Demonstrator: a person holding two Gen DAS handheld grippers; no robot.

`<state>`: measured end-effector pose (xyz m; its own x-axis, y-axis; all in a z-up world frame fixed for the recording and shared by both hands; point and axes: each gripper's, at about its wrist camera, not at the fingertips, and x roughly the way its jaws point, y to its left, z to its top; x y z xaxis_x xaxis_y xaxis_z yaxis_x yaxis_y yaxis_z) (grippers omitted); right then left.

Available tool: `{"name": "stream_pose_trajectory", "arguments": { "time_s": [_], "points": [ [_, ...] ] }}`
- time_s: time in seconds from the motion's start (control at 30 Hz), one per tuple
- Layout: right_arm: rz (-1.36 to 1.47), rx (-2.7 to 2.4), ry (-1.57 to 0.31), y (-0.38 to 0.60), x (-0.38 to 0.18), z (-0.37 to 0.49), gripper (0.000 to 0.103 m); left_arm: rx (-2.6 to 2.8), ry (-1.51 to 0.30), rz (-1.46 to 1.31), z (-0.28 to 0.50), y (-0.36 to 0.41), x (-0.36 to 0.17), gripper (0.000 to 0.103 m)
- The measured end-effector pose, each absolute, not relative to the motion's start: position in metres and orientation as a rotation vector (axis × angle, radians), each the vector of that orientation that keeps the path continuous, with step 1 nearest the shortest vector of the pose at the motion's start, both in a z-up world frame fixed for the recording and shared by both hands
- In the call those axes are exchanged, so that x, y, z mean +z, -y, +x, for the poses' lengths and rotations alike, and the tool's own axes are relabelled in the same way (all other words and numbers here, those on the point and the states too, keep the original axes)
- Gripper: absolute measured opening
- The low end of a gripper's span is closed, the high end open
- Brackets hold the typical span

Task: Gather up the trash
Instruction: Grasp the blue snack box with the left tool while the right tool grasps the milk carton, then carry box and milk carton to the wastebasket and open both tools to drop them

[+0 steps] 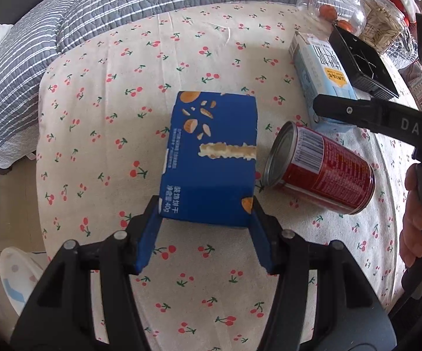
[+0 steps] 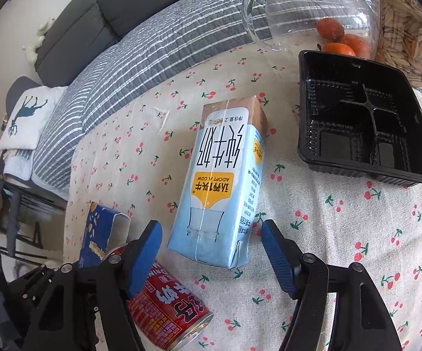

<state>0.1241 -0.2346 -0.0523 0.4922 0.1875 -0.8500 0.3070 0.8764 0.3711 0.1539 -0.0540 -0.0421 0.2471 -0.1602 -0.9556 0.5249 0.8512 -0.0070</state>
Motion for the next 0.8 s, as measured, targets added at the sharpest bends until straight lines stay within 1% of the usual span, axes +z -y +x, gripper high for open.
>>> {"name": "stream_pose_trajectory", "arguments": {
  "time_s": [0.43,0.8],
  "points": [
    [0.405,-0.104,-0.980,0.212,-0.018,0.114,0.057,-0.488,-1.172,0.299,0.135,0.024,-0.011,0.059],
    [0.352,-0.076,-0.907,0.189,0.010,0.100,0.056,-0.482,-1.138,0.218,0.134,-0.026,0.008,0.059]
  ]
}}
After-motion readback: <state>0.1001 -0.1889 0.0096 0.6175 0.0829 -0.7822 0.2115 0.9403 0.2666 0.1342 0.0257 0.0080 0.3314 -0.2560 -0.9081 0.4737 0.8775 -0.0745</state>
